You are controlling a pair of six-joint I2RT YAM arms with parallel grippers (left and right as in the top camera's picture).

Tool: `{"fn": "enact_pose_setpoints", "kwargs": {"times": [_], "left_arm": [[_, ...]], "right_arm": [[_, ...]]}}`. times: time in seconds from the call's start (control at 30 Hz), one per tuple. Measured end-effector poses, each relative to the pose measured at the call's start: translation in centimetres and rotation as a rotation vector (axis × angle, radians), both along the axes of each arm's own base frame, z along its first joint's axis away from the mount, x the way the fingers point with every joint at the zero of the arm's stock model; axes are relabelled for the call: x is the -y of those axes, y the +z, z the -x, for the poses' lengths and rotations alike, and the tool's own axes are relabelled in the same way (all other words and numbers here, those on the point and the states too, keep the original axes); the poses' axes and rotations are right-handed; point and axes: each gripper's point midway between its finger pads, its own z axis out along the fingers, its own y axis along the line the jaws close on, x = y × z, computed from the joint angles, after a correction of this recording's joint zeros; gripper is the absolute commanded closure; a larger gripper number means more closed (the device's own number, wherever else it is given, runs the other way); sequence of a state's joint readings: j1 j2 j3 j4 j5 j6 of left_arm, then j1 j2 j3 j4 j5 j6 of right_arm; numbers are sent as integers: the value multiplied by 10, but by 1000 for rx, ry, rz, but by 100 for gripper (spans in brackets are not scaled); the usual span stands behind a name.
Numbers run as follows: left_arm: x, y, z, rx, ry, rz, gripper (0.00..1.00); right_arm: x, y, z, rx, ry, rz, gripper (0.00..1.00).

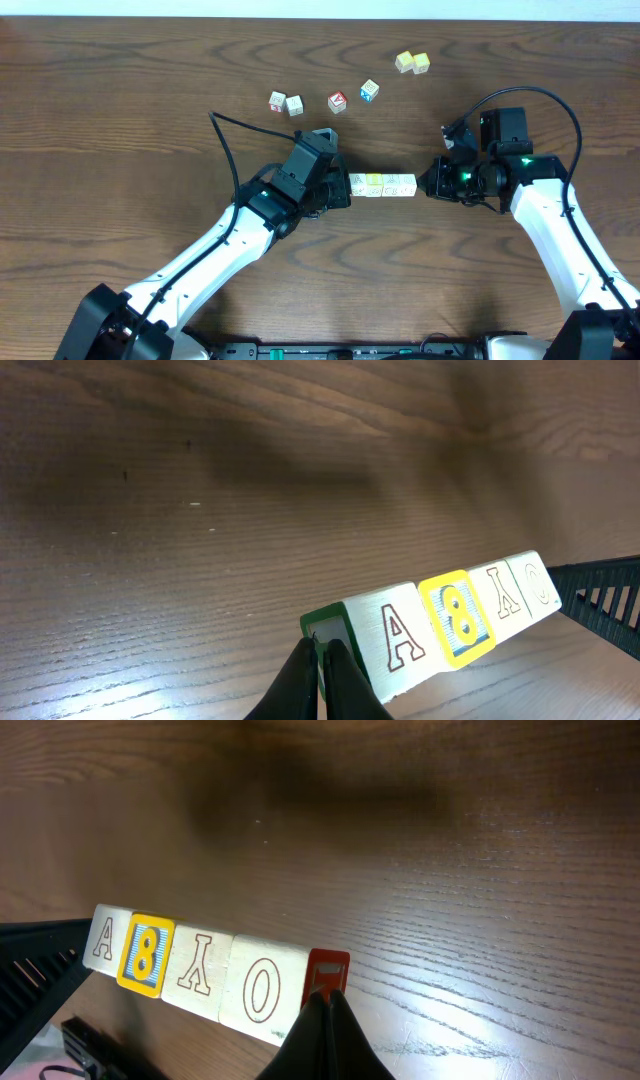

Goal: Lift 4 blocks

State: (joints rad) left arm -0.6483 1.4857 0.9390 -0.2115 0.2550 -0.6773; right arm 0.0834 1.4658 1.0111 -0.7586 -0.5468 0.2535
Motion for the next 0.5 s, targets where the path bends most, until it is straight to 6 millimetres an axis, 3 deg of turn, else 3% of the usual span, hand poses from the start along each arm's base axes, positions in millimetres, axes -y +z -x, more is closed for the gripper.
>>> {"fn": "enact_pose_setpoints", "kwargs": {"times": [0.5], "left_arm": [[0, -25, 1, -56, 2, -39, 93]], "right_arm": [[-3, 2, 1, -2, 8, -20, 99]]}}
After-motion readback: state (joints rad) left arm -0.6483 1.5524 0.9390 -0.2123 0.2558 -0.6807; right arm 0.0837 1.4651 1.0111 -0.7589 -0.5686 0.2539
